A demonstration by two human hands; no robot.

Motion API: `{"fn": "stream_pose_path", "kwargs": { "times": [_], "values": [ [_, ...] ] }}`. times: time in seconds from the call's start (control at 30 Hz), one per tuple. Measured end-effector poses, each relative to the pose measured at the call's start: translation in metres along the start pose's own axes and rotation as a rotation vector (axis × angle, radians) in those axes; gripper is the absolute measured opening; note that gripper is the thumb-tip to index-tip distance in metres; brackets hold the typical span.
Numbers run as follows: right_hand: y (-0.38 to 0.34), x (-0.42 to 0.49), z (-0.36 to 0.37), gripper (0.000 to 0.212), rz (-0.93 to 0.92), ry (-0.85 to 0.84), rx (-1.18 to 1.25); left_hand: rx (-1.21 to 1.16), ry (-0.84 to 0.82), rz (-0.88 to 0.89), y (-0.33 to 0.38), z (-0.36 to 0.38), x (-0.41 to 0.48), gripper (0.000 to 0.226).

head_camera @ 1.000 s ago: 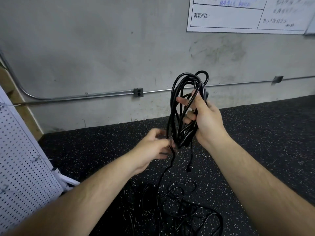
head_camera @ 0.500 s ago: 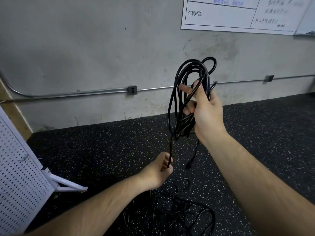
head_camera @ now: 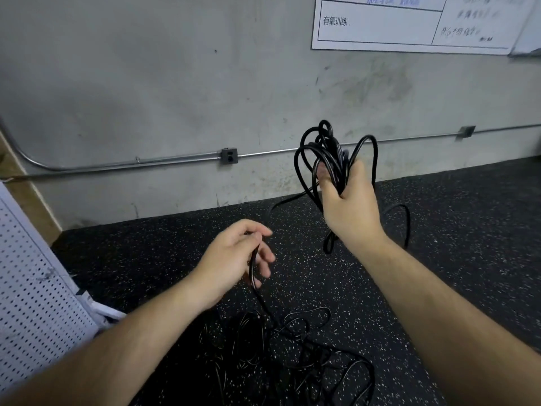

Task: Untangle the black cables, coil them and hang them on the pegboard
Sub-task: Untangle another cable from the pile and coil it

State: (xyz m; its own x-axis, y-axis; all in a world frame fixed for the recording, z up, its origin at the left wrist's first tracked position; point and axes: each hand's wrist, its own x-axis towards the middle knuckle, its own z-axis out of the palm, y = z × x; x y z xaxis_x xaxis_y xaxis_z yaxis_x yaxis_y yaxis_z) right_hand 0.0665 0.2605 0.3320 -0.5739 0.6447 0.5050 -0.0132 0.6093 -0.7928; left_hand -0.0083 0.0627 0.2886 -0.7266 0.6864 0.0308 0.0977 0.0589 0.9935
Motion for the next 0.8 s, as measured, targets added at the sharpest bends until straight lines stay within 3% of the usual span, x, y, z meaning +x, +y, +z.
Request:
{"fn": "stream_pose_path", "kwargs": {
  "times": [0.07,0.13,0.2,0.3,0.43,0.57,0.63,0.8],
  "values": [
    [0.0,-0.003,0.003,0.036,0.012,0.001,-0.019,0.016,-0.136,0.042,0.013,-0.008,-0.007,0.04],
    [-0.003,-0.007,0.006,0.036,0.026,-0.01,-0.004,0.267,-0.171,0.168,0.017,-0.014,-0.008,0.049],
    [-0.006,-0.011,0.008,0.03,0.045,-0.027,0.04,0.567,-0.075,0.276,0.015,-0.014,-0.005,0.037],
    [-0.01,-0.018,0.013,0.021,0.072,-0.039,0.091,0.716,0.078,0.382,0.014,-0.01,-0.001,0.045],
    [-0.012,-0.022,0.02,0.014,0.124,-0.074,0.174,0.686,0.081,0.427,0.015,-0.007,0.005,0.029],
    [-0.015,-0.025,0.026,0.022,0.22,-0.16,0.23,0.624,0.165,0.224,0.022,-0.003,0.008,0.05],
    [-0.014,-0.026,0.028,0.035,0.299,-0.24,0.289,0.56,0.211,0.16,0.026,-0.004,0.011,0.054],
    [-0.013,-0.03,0.026,0.089,0.357,-0.374,0.405,0.295,0.184,0.148,0.029,-0.003,0.01,0.028]
  ]
}}
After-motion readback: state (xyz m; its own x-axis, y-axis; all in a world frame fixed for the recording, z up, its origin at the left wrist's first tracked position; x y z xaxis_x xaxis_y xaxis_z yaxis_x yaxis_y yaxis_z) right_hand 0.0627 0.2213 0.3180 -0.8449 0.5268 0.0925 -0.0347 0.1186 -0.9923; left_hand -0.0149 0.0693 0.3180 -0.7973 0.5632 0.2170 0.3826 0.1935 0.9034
